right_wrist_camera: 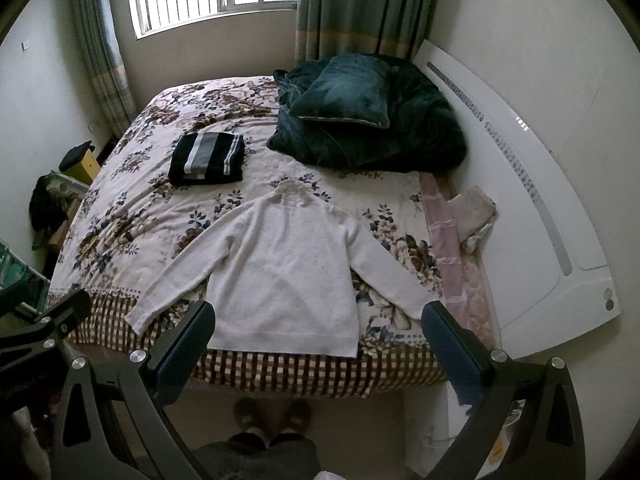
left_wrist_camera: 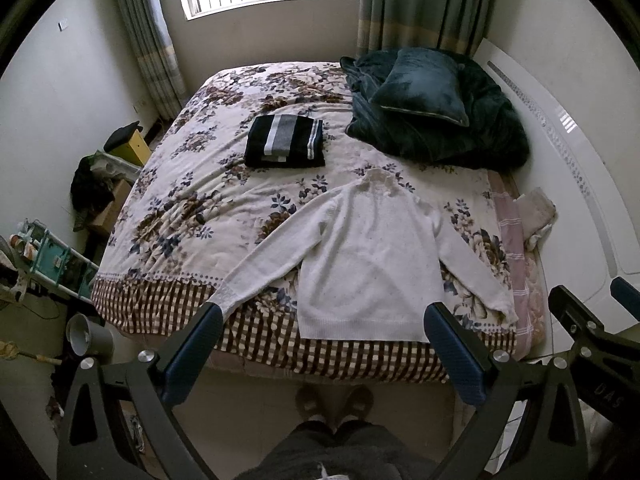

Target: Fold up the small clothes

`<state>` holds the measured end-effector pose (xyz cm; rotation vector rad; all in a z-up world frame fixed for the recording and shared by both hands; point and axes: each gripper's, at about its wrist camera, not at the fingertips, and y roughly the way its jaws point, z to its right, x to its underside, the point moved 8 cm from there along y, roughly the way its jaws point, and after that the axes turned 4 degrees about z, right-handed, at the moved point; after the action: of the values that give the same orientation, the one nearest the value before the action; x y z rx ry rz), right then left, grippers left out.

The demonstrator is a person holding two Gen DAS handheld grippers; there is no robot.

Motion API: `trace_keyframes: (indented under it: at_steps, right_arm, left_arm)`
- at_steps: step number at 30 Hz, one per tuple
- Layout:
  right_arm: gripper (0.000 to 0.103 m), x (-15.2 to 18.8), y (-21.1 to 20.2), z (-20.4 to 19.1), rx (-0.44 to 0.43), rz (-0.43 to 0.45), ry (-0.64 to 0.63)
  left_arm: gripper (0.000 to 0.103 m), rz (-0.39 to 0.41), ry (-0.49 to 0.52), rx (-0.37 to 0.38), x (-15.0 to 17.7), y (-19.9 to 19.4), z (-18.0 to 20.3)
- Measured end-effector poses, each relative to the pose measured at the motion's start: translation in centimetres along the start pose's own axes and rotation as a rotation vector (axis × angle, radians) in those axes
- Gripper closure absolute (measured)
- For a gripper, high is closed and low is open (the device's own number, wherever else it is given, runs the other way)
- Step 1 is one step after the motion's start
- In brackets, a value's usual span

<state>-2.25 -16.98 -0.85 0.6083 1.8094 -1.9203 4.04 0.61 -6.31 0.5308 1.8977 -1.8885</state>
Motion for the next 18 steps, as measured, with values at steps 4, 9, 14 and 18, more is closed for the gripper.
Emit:
trace_keyframes:
  at_steps: [4, 9, 14, 18]
  right_arm:
    - [0.0, -0.39, -0.09, -0.04, 0.003, 0.002, -0.002]
    - [0.0, -0.43, -0.16, -0.07, 0.005, 0.004, -0.003]
    - [0.0, -0.53, -0.65, 0.11, 0.003, 0.007, -0.007]
    - [0.0, -0.42, -0.68, 0.01, 0.006, 0.009, -0.007]
  left_arm:
    - [0.0, 0.0, 0.0, -0.002, 0.04, 0.02, 0.14]
    - [0.0, 0.003, 0.0, 0.002, -0.08, -0.16, 0.01]
    - [0.0, 0.004, -0.001, -0.003, -0.06, -0.23, 0.15]
    - [0.0, 0.005, 0.0, -0.004, -0.07, -0.23, 0.13]
